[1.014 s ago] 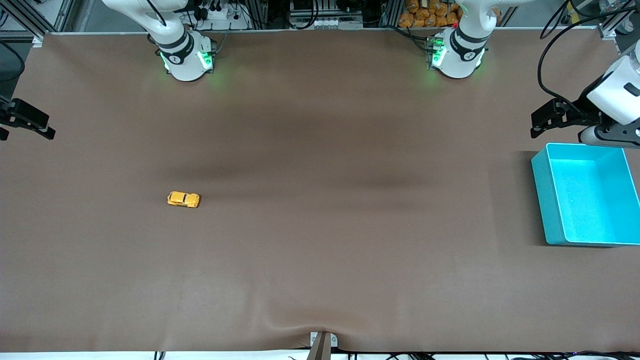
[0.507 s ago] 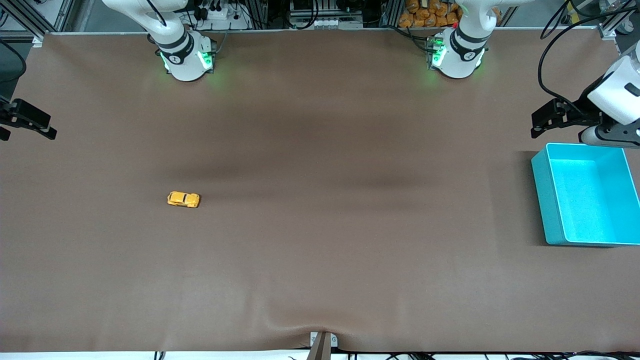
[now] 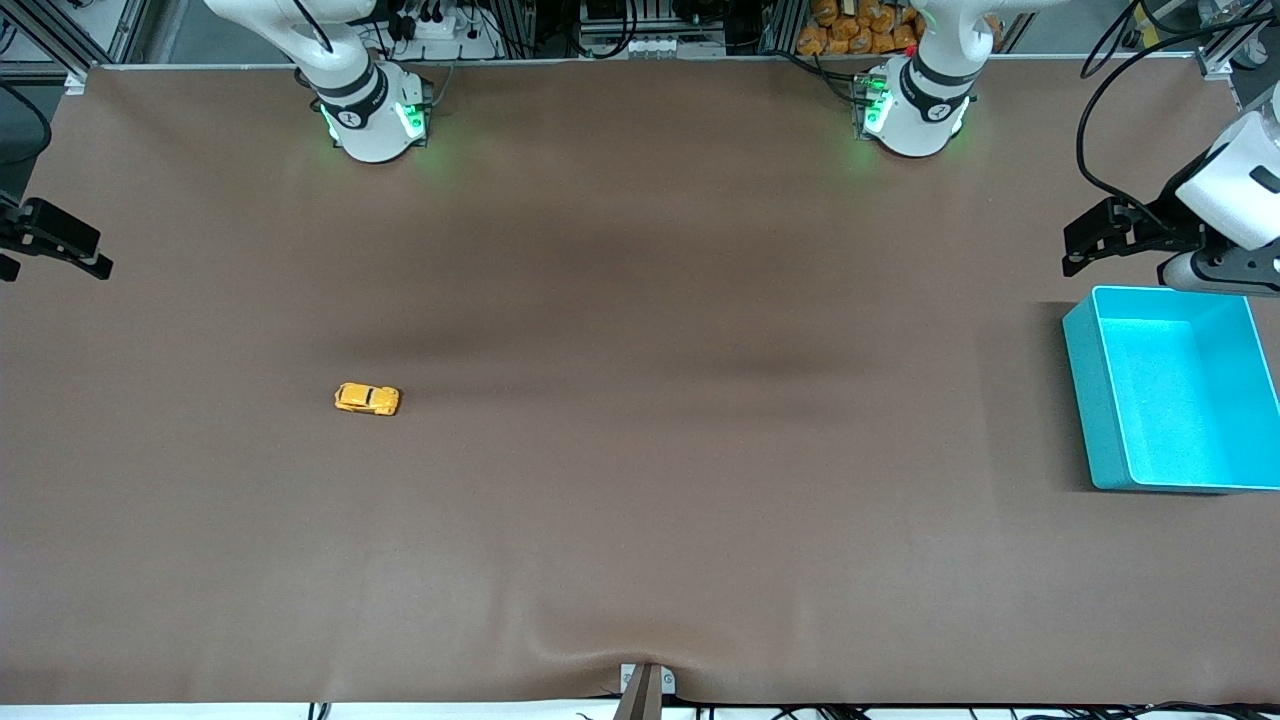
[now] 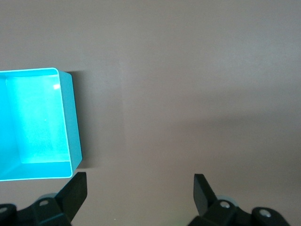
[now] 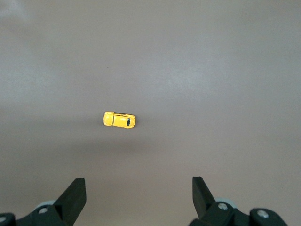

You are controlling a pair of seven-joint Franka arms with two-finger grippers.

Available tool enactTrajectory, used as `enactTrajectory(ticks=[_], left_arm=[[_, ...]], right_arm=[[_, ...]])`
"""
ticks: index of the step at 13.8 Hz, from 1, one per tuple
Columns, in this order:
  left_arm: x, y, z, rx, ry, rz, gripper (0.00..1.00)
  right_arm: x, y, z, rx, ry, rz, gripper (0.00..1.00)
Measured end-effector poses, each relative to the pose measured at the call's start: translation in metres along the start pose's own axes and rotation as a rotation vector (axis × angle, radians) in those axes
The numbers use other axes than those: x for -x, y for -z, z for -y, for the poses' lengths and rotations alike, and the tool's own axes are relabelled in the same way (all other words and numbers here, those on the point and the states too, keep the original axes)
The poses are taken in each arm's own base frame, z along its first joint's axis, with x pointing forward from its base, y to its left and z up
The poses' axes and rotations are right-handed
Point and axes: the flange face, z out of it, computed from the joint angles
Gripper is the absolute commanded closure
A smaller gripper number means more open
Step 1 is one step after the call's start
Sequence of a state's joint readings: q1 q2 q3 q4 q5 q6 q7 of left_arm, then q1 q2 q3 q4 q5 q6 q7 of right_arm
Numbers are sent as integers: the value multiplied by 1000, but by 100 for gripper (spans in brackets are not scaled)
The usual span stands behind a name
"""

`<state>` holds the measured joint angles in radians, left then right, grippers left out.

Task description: Wind and store yellow beetle car

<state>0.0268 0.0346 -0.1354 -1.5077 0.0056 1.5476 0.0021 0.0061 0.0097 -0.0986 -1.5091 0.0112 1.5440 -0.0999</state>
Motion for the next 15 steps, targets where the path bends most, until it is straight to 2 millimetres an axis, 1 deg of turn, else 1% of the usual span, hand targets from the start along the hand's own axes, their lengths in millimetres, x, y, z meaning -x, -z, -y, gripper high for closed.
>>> enactTrajectory(ticks=[3, 5, 8, 10, 11, 13, 15], left_arm=[[0, 0, 0, 0, 0, 0, 0], [0, 0, 0, 0, 0, 0, 0], [0, 0, 0, 0, 1, 0, 0], [0, 0, 1, 0, 1, 0, 0], [0, 0, 1, 0, 2, 0, 0], [0, 0, 1, 0, 2, -1, 0], [0, 0, 1, 0, 2, -1, 0]], right_arm=[[1, -2, 1, -2, 10, 16, 0], [2, -6, 3, -5, 48, 30, 0], [-1, -20, 11, -10, 89, 56, 0], [-5, -36, 25, -13, 121, 69, 0], [-7, -46, 37, -13, 145, 72, 0], [-11, -74, 63, -12, 191, 72, 0], [-13, -104, 83, 1, 239, 73, 0]])
